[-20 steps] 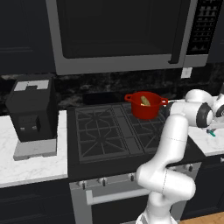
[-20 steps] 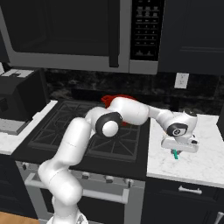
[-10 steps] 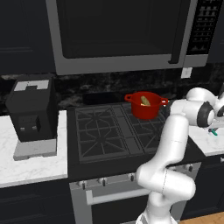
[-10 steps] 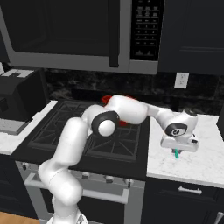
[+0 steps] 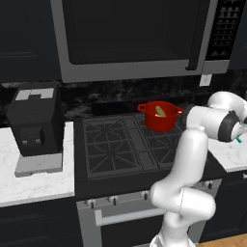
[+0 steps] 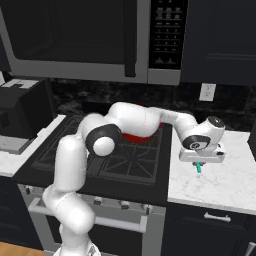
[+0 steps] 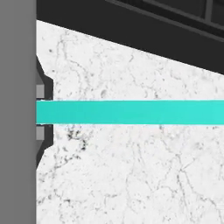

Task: Put the lemon wedge and potato in the pot. Retrieve the spatula and lightly stir the vegetables in the pot.

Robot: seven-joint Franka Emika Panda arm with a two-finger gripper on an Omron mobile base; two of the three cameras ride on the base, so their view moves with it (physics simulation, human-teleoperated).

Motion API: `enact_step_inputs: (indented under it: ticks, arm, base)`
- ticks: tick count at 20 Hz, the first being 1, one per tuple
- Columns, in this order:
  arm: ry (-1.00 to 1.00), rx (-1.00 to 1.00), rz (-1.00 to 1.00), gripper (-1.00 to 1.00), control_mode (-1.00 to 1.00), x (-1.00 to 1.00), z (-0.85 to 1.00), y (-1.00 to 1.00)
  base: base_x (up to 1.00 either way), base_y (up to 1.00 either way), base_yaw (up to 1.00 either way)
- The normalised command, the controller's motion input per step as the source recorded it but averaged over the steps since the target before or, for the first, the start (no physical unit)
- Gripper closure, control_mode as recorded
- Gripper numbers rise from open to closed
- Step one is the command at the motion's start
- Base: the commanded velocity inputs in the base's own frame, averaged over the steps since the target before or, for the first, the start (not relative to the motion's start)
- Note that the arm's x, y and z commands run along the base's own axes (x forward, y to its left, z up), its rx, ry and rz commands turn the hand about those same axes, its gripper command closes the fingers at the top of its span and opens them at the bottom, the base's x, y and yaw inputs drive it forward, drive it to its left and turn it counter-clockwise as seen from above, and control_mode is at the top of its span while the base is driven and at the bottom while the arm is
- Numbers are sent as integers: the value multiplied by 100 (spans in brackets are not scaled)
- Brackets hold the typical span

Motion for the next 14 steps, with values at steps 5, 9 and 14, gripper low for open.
enact_step_inputs:
  ticks: [5, 9, 14]
  arm:
    - [-14, -14, 10, 100, -100, 0, 47, 74]
    - [-36, -20, 8, 100, -100, 0, 21, 83]
    - [-39, -18, 7, 100, -100, 0, 14, 67]
  base:
    - [0, 0, 0]
    - [0, 0, 0]
    - [0, 0, 0]
